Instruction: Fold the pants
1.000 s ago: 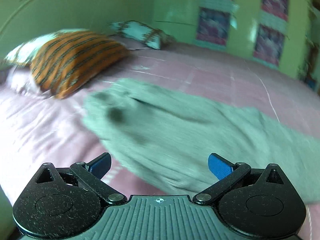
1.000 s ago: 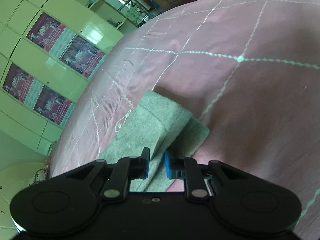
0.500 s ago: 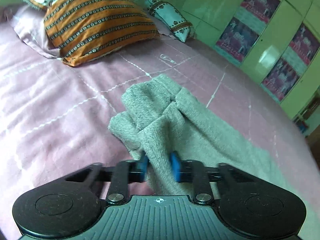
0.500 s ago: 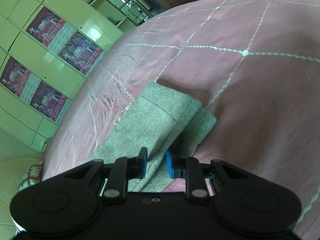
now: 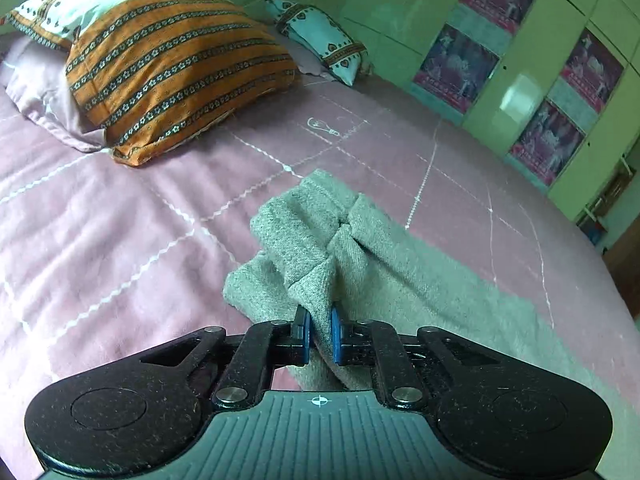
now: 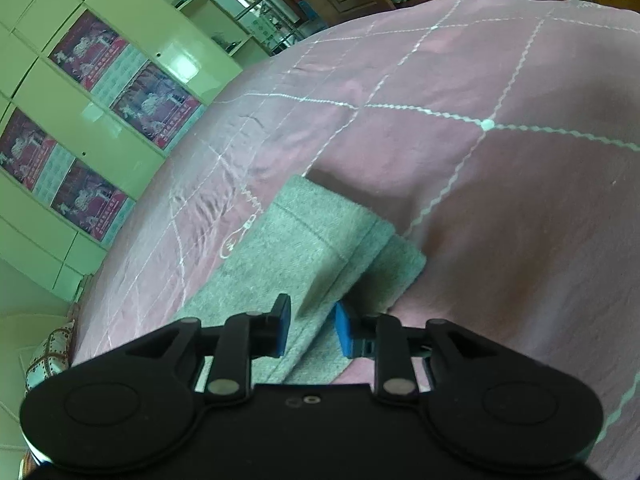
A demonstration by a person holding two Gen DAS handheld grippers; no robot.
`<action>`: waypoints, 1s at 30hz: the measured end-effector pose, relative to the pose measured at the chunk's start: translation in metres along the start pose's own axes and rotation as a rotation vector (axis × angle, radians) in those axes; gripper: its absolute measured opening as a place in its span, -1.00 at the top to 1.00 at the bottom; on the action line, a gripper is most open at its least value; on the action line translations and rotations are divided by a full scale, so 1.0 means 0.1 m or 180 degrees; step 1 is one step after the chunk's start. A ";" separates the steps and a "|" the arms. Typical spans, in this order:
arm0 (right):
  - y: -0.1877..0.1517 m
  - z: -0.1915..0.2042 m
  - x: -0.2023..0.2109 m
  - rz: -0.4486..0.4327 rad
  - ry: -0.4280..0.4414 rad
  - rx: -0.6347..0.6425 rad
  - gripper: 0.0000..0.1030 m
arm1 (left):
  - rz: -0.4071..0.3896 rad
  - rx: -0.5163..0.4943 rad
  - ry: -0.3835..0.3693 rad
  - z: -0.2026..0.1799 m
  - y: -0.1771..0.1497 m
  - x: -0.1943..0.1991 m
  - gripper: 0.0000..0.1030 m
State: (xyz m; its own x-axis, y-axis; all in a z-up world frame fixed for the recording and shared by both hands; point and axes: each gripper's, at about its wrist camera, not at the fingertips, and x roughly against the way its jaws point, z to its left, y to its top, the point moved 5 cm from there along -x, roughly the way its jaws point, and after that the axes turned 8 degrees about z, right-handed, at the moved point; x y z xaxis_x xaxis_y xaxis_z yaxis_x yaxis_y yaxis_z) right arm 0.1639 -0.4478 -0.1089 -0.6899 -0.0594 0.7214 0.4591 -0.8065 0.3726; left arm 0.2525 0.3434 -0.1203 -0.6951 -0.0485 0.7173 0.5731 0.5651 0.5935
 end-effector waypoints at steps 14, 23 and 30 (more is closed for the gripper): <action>-0.09 -0.16 0.12 0.0034 0.0151 -0.0231 1.00 | 0.0038 -0.0054 -0.0007 0.03 0.02 0.03 0.78; -0.04 -0.23 0.24 -0.0035 0.0125 -0.0268 0.71 | 0.0170 -0.0113 0.0002 0.04 -0.01 -0.02 0.77; 0.07 -0.31 0.09 -0.0067 0.0107 -0.0367 0.26 | 0.0155 -0.0140 0.0030 0.03 -0.06 -0.05 0.70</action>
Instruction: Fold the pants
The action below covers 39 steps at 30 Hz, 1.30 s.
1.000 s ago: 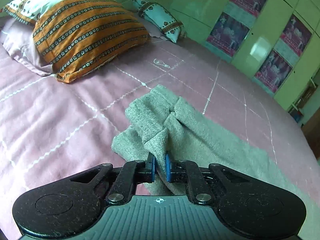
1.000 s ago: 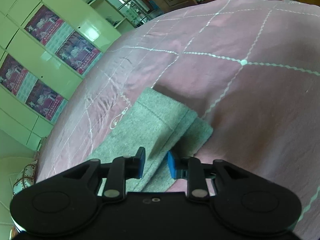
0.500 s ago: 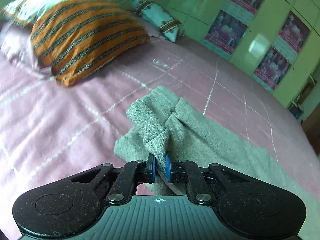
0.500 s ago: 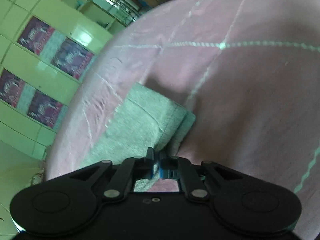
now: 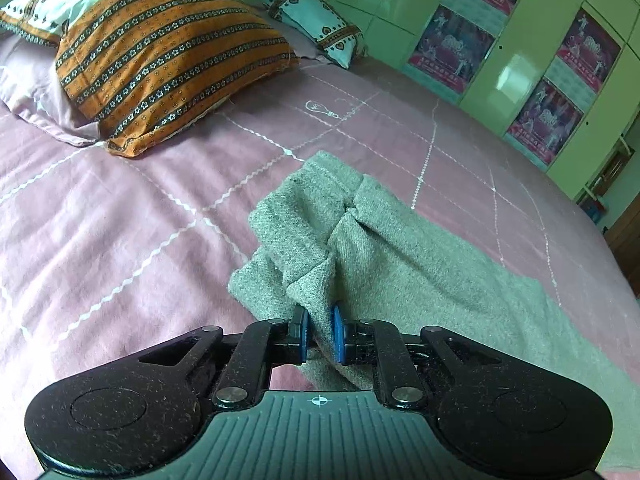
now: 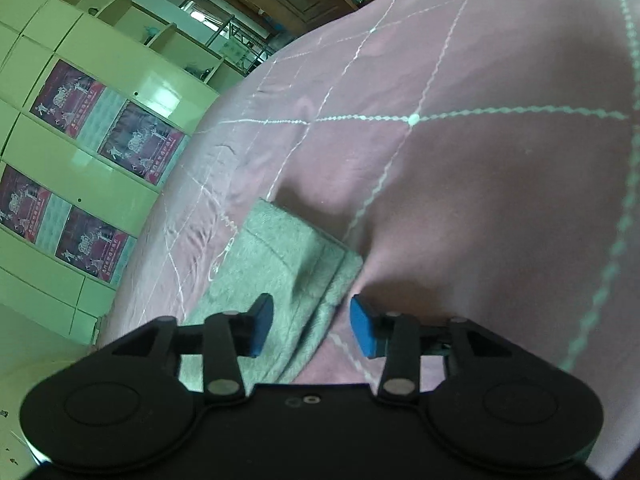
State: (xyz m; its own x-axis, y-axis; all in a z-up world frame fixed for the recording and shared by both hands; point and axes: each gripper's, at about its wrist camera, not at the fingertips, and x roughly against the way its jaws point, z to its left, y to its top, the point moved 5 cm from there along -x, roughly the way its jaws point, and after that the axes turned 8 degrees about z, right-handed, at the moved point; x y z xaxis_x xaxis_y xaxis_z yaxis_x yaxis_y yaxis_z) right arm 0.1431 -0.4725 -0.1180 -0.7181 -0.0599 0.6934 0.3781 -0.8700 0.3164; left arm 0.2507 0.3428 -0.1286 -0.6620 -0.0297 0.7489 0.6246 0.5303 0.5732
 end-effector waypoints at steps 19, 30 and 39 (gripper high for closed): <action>0.11 0.14 -0.19 0.0024 -0.0261 0.0820 0.86 | -0.0071 -0.1252 0.0933 -0.73 -0.23 -0.10 -0.64; -0.04 0.58 0.29 -0.0345 -0.0432 0.1628 0.69 | -0.0690 -0.0702 0.0774 -0.68 -0.33 0.55 -0.86; -1.16 1.73 -0.48 0.0214 -0.0123 0.2795 0.67 | -0.0606 -0.1753 0.0066 -2.49 -0.78 0.09 -0.87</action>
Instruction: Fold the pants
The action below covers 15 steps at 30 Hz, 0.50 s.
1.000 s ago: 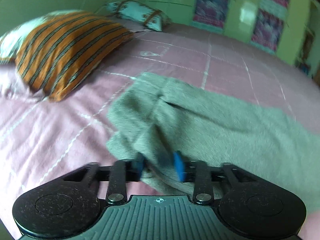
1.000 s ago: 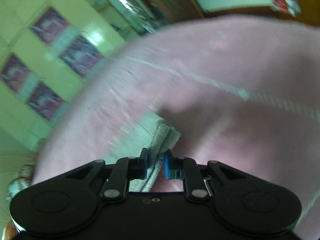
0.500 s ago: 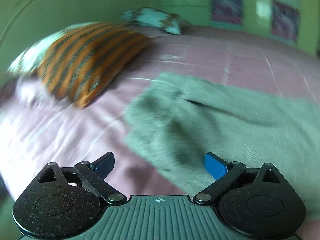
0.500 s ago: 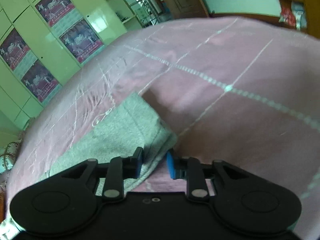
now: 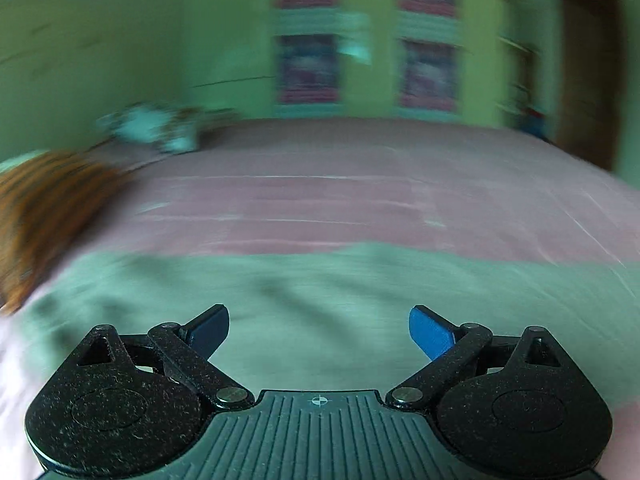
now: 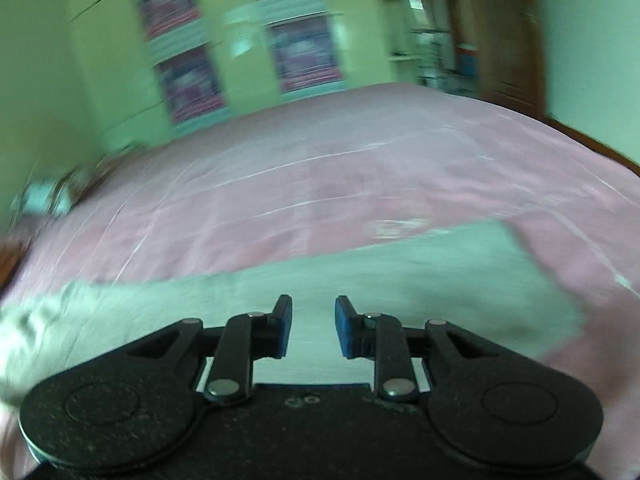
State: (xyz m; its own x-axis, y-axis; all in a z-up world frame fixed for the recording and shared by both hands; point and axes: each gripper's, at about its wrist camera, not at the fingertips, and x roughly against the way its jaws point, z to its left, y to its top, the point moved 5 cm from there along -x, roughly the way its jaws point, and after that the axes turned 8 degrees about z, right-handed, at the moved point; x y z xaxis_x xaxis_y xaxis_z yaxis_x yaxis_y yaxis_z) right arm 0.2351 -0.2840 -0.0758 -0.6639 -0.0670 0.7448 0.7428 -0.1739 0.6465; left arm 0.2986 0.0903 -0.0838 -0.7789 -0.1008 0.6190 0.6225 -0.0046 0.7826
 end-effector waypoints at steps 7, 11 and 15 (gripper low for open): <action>0.01 0.66 -0.54 0.0401 0.0066 0.0524 0.70 | 0.0538 -0.0428 -0.0347 -0.58 0.03 -0.59 -0.87; 0.04 0.47 -0.65 0.0427 -0.0155 0.0340 0.73 | 0.0693 0.0236 -0.0017 0.12 -0.01 -0.79 -0.87; 0.10 0.35 -0.66 0.0439 -0.0154 0.0234 0.71 | 0.0784 0.0508 0.0432 0.92 -0.01 -0.82 -0.87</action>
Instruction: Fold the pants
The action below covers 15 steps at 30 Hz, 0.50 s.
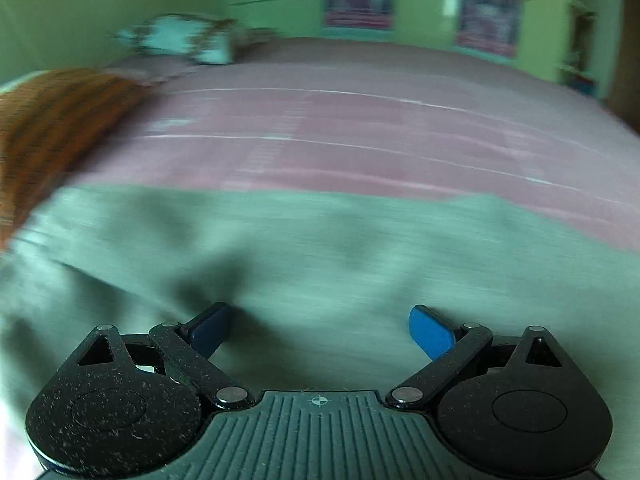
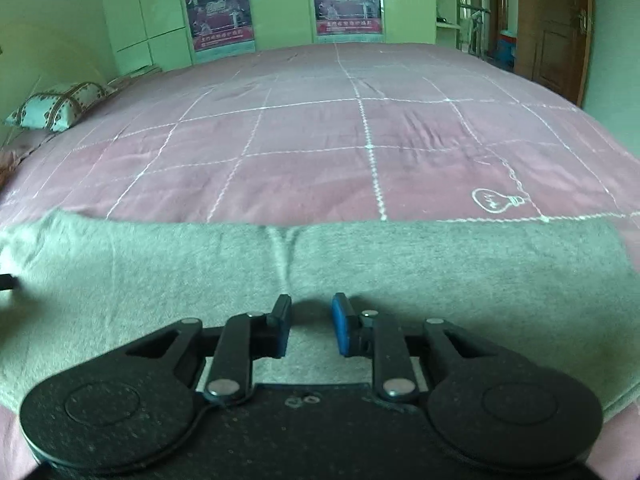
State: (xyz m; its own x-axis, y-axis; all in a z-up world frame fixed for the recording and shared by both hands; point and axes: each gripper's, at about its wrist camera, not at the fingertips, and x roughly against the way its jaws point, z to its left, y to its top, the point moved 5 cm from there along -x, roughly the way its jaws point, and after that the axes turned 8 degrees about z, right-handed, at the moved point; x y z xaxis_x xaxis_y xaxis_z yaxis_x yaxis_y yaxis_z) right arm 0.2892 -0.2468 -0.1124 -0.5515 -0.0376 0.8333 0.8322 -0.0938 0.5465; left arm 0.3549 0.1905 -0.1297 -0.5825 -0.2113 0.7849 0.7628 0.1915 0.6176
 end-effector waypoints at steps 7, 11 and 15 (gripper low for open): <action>-0.05 0.04 0.05 -0.0132 0.0005 0.0008 0.56 | -0.0162 0.0085 -0.0079 0.27 0.23 0.12 -0.85; -0.06 0.13 0.02 -0.0091 0.0048 0.0034 0.48 | 0.0058 -0.0264 0.0241 0.20 0.21 -0.23 -0.94; -0.02 0.02 0.09 -0.0137 -0.0006 -0.0015 0.48 | 0.0029 0.0031 0.0265 0.16 0.25 -0.05 -0.94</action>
State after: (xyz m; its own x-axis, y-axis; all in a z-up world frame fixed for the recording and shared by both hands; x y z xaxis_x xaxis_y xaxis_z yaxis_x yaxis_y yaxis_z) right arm 0.2826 -0.2454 -0.1058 -0.5866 -0.0315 0.8092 0.8074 -0.0999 0.5814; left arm 0.3725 0.2120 -0.1176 -0.5499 -0.2885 0.7839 0.7649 0.2030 0.6113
